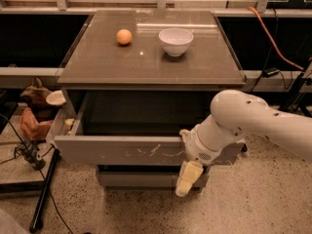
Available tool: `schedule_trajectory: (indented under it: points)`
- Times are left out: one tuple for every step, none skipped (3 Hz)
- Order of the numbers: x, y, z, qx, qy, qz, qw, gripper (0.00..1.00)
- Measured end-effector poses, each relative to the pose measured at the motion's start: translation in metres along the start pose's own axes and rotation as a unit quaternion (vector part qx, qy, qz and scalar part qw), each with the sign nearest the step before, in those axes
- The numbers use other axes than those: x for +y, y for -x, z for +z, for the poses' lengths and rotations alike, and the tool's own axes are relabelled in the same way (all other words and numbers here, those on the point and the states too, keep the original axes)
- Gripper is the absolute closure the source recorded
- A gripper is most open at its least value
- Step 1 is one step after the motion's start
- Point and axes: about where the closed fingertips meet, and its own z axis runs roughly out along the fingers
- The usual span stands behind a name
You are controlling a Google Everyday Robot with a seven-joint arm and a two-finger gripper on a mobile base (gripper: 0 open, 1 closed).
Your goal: Open top drawer
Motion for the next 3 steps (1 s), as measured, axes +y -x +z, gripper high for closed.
schedule_trajectory:
  points:
    - [0.001, 0.0, -0.001, 0.0, 0.0, 0.0, 1.0, 0.0]
    - [0.039, -0.002, -0.007, 0.003, 0.008, 0.009, 0.9999, 0.0]
    - [0.039, -0.002, -0.007, 0.003, 0.008, 0.009, 0.9999, 0.0]
